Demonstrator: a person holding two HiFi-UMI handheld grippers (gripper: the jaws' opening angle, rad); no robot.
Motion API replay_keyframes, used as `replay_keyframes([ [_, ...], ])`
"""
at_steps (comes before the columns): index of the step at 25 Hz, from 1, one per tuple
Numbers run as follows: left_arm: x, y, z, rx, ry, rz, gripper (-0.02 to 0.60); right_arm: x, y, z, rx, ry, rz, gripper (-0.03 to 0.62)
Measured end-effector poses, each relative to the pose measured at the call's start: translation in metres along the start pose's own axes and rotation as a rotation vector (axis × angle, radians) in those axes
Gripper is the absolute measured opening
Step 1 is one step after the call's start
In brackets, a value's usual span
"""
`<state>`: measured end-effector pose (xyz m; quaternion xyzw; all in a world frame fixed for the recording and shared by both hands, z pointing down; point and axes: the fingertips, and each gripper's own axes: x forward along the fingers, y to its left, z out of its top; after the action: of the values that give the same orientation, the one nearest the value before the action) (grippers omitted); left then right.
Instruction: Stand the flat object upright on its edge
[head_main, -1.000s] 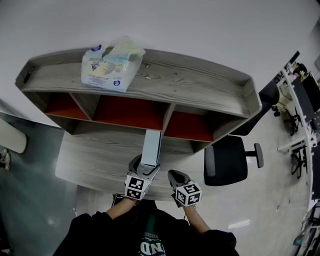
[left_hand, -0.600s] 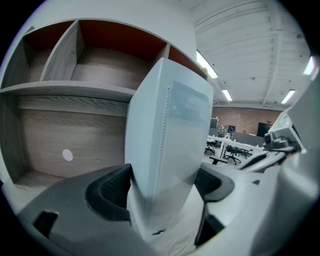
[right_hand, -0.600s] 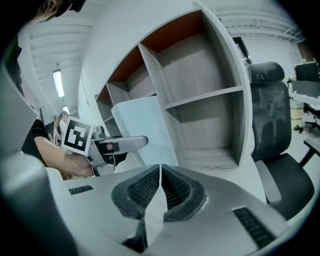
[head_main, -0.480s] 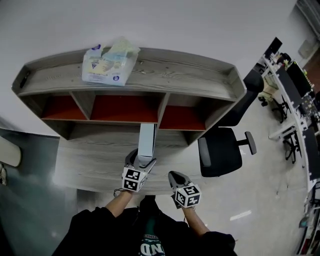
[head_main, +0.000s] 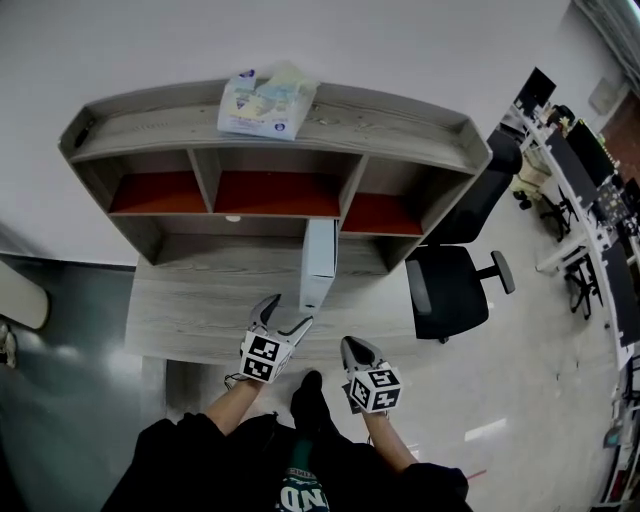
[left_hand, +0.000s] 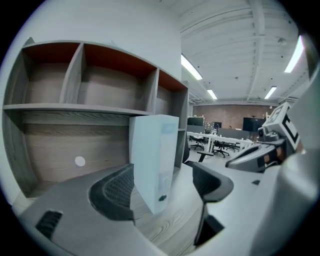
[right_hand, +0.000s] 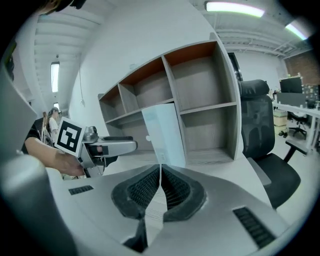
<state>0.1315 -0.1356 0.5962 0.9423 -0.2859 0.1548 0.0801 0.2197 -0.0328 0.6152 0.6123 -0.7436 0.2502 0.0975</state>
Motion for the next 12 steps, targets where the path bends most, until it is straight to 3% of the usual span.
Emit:
replay_keyframes([
  [5,-0.056,-0.015,-0.003,0.045,-0.031,-0.017,0.223,-0.020,0.042,0.004,-0.058,-0.039,-0.004,0.037],
  [9,-0.094,-0.026,-0.011,0.071,-0.013,-0.013,0.028,-0.035,0.072,0.011,-0.086,-0.090,0.005,0.037],
  [12,-0.120,-0.035,-0.014,0.073,-0.037,-0.028,0.014,-0.047,0.089,0.011,-0.105,-0.114,0.011,0.037],
])
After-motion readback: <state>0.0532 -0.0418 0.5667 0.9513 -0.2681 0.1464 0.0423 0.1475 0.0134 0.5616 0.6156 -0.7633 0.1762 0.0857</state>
